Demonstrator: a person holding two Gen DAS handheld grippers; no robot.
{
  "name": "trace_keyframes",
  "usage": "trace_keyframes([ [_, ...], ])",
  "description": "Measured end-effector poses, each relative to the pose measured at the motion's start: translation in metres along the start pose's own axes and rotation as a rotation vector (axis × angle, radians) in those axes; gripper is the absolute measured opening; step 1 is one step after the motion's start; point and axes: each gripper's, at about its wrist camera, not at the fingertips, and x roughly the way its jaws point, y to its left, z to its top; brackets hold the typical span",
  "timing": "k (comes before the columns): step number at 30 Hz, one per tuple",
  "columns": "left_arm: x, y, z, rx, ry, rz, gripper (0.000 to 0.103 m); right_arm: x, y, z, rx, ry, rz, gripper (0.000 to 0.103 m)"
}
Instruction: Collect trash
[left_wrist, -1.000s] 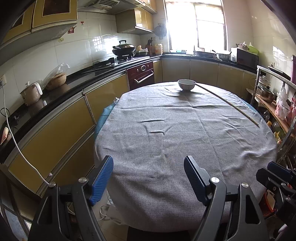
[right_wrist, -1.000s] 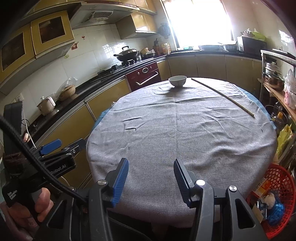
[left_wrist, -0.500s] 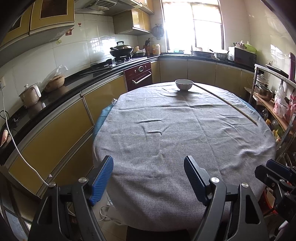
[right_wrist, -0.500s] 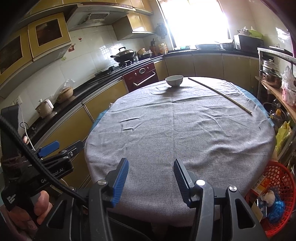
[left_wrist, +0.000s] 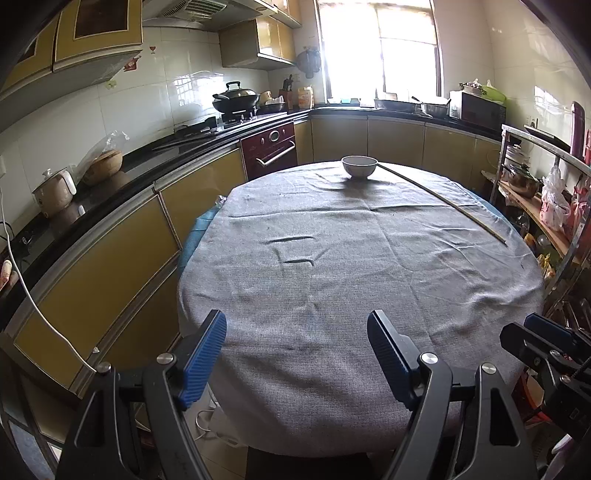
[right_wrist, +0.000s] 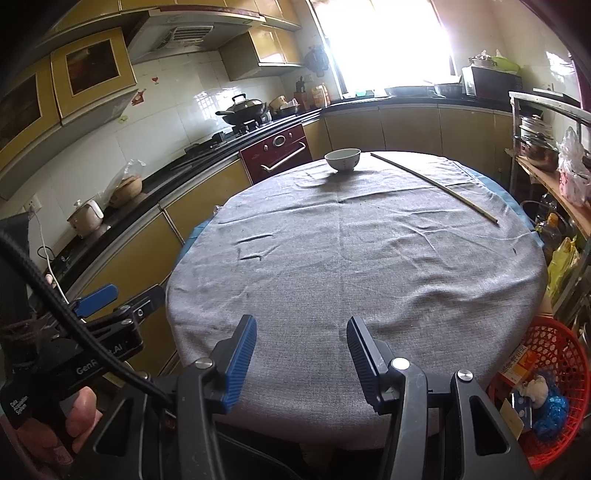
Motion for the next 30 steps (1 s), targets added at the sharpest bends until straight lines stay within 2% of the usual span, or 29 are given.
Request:
trace_keyframes([
  [30, 0.0000, 0.0056, 0.0019, -0.021, 0.004, -0.001, 0.079, 0.0014, 0.0012, -0.0013, -0.004, 0.006, 0.001, 0.055],
])
